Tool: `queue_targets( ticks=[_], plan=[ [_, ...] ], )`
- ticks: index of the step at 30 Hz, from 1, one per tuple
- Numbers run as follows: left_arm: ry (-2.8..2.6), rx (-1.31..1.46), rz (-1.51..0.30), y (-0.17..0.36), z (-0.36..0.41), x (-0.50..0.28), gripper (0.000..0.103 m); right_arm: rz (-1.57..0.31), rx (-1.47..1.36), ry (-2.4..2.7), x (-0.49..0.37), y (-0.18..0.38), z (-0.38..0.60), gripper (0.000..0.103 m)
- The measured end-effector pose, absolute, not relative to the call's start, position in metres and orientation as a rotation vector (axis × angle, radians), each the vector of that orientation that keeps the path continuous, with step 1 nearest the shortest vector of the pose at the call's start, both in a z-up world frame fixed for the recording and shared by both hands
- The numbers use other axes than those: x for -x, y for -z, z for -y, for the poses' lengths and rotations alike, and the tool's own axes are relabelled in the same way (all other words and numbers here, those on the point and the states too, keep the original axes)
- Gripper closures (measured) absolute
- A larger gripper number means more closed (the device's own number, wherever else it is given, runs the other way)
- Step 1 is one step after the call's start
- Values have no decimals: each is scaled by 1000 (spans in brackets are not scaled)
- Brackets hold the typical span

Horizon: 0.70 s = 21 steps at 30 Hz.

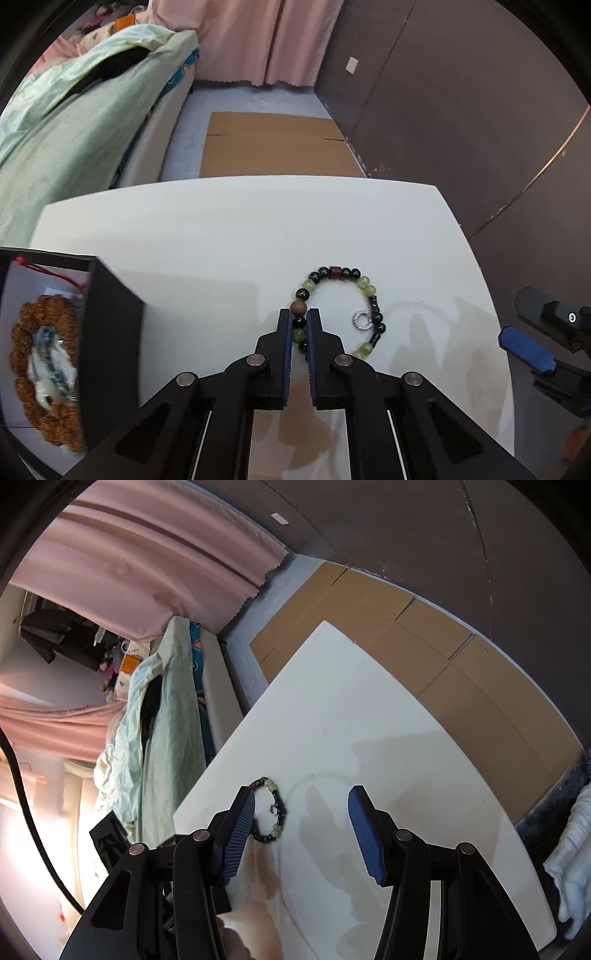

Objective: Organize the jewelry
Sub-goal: 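Move the left gripper to the dark bead bracelet and grasp it, then carry the dark bracelet into the black box with the left gripper while the right grasps the silver ring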

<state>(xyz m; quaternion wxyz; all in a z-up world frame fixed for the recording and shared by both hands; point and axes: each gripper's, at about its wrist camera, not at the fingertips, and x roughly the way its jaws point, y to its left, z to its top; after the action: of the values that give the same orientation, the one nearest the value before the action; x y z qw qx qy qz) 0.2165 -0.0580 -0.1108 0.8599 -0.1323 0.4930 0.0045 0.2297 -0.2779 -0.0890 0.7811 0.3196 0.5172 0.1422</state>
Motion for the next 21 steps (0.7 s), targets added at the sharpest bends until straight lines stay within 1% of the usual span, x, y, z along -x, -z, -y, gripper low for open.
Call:
queue_targets(
  ticks=[4,14,21],
  plan=[
    [42,341,-992,95,51,-208,96,-1124,-644,-319,-232,88,268,48],
    [160,391,-901,53,48,-189,96,-1131,-548,-325,-233,88,248,49],
    [167,442,-827,26,26,-176,96,-1150,-425,-375,-232,92,214,51]
  ],
)
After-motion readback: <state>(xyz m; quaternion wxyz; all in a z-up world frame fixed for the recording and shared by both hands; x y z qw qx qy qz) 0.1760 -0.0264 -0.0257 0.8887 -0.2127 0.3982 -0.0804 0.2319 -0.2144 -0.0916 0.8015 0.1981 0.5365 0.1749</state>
